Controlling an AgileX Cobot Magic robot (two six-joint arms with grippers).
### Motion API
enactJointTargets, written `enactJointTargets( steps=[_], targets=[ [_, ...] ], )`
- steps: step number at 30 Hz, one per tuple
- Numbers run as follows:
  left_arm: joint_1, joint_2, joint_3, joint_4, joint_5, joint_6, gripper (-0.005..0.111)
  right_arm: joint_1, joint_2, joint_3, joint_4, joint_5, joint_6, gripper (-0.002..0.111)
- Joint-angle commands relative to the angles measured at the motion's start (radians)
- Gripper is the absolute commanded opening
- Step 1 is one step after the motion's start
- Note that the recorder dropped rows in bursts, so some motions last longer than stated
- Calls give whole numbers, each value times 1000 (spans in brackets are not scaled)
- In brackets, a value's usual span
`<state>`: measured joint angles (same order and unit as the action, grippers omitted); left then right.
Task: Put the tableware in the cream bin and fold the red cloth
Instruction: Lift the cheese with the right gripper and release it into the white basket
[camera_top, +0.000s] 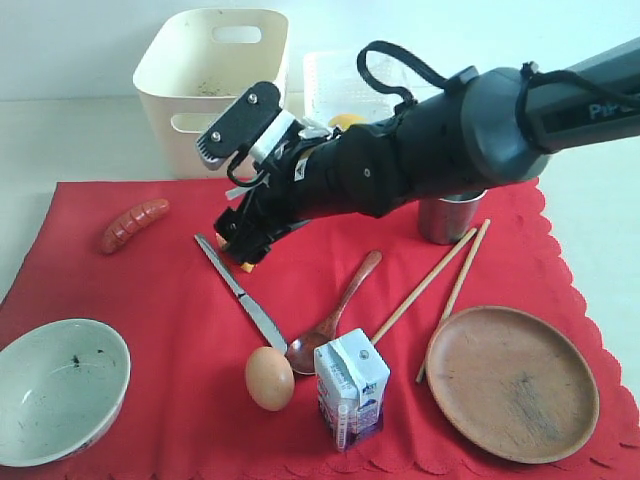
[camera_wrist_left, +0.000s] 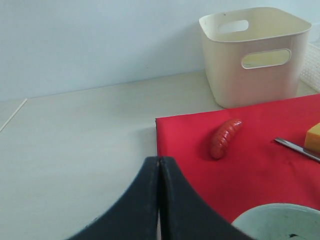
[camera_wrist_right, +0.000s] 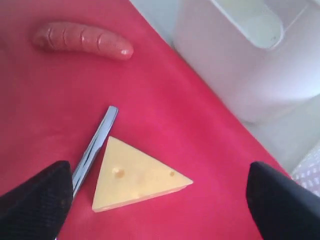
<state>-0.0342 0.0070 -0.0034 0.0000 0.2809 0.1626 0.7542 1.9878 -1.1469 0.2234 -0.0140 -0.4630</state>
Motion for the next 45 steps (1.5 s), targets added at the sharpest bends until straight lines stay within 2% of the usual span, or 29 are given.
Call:
enactJointTargets(
  steps=[1, 7, 20, 25, 30, 42, 45],
  targets=[
    [2, -7, 3, 0, -6, -6, 0, -1, 64, -61, -7, -7, -8, 89],
    [2, -7, 3, 0, -6, -6, 0, -1, 137, -168, -7, 45, -6, 89],
    [2, -7, 3, 0, -6, -6, 0, -1, 204, -187, -11, 34, -8, 89],
    [2, -7, 3, 0, -6, -6, 0, -33, 229, -192, -15, 20, 32, 89],
    [2, -7, 3, 0, -6, -6, 0, -33, 282, -256, -15, 64, 45, 88],
    [2, -7, 3, 0, -6, -6, 0, -33, 291, -268, -15, 133, 45, 76],
    [2, -7, 3, 0, -6, -6, 0, -33, 291, -268, -15, 135, 45, 70]
  ],
)
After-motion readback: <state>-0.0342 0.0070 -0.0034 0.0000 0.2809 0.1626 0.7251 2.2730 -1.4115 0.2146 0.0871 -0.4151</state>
